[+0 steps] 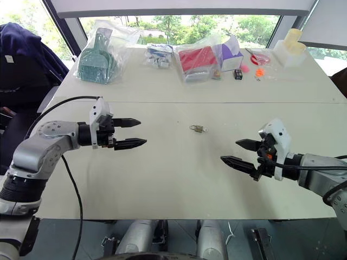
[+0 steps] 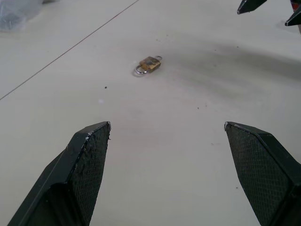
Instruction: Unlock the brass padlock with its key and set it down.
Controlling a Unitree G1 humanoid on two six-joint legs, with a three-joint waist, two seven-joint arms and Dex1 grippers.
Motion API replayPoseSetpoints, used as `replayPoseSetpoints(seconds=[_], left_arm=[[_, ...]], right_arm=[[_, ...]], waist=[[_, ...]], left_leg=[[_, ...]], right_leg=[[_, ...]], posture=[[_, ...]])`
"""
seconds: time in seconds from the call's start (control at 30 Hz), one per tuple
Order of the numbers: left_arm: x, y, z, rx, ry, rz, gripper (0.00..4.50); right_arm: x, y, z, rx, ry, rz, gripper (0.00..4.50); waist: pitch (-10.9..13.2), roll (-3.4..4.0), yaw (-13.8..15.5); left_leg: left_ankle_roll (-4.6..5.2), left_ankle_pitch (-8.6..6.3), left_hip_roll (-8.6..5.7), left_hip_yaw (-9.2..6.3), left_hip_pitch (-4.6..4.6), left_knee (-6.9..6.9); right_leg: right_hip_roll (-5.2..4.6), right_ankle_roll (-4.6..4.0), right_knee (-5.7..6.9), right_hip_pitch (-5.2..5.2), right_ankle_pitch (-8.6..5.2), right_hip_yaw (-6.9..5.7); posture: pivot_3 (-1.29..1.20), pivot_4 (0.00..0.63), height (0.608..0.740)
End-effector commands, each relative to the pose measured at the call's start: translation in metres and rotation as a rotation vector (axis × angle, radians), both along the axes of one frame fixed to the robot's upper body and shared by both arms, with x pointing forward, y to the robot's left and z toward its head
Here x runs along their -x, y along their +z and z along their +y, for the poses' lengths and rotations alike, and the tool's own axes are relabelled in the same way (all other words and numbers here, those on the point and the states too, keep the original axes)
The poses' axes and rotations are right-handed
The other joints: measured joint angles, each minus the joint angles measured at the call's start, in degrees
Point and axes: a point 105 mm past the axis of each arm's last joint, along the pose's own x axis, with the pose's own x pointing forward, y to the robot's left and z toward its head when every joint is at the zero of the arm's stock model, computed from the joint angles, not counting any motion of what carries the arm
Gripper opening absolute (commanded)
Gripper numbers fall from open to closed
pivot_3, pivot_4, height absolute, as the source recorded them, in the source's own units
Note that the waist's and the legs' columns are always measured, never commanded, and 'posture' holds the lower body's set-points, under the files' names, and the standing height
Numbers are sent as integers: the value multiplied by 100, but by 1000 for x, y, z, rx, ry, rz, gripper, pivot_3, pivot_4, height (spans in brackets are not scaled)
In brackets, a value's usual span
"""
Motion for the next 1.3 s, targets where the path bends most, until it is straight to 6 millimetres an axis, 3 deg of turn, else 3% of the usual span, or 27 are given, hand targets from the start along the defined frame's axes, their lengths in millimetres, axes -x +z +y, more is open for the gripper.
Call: replayPoseSetpoints(seconds=[0.03, 0.57, 0.8, 0.97, 1.1, 1.3], left_arm=[[0, 9, -4, -6, -29, -55, 4057], [-8, 9, -9, -23, -62, -92, 4057], [-26, 7, -23, -53, -159, -145, 4057], [-62, 9, -52, -31, -225, -189, 4057], [-82, 0, -81, -25, -242, -168, 4057], [-86, -25, -122, -76, -238, -128, 4057]], right_arm=[[0, 3, -1, -2, 8, -36, 4452], [1, 4, 11, -22, 9, -50, 4452], [0, 6, 21, -46, -16, -67, 4452], [-5, 5, 29, -80, -100, -106, 4452], [4, 1, 39, -117, -161, -116, 4452], [36, -5, 51, -176, -307, -115, 4452]], waist=[[0, 0, -2], [0, 0, -2], [0, -1, 14], [1, -8, 24], [1, -13, 9], [2, -16, 7]], left_leg=[[0, 0, 0, 0, 0, 0], [-1, 1, 0, 0, 0, 1], [0, 1, -1, 0, 0, 3], [2, 2, -4, -1, 0, 9], [11, -3, -7, 0, -5, 10], [23, -10, -9, 3, -8, 7]], right_leg=[[0, 0, 0, 0, 0, 0], [0, 0, 2, 0, 0, 0], [0, 0, 2, 2, 1, 0], [-2, 0, 2, 4, 1, -1], [-5, 2, 2, 2, 3, -3], [-6, 21, 3, 2, 14, -3]], posture=[[0, 150, 735], [0, 150, 735], [0, 150, 735], [0, 150, 735], [0, 150, 735], [0, 150, 735]])
